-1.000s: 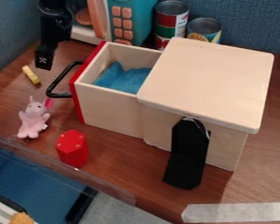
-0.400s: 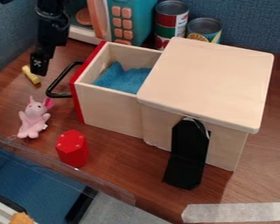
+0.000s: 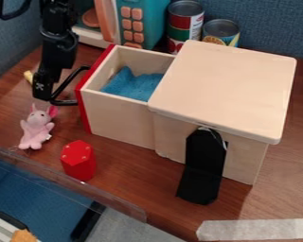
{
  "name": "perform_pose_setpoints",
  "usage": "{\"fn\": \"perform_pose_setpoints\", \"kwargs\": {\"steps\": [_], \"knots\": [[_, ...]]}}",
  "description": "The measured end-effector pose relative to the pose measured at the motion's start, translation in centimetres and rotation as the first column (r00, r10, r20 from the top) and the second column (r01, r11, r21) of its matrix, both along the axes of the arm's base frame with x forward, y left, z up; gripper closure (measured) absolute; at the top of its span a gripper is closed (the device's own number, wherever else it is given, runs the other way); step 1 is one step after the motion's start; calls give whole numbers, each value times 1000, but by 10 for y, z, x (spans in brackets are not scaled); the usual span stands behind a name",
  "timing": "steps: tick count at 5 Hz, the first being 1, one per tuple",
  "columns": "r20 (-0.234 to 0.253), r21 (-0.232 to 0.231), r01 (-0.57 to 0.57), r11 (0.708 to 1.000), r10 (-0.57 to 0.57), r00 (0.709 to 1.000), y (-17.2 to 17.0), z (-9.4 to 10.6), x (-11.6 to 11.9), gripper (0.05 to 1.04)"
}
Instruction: Close the drawer
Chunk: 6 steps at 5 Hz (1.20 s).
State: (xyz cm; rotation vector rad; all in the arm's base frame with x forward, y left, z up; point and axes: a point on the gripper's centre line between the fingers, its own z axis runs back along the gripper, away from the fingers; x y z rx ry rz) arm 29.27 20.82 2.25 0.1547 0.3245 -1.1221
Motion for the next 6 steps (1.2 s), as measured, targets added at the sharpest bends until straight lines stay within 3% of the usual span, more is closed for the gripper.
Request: {"fn": "perform_pose_setpoints", "kwargs": {"steps": [3,6], "knots": [[-41,-138,-7,990,1,999,-26,14,-1,85],[-108,-178,-3,984,-17,994,-56,4,-8,85]]}}
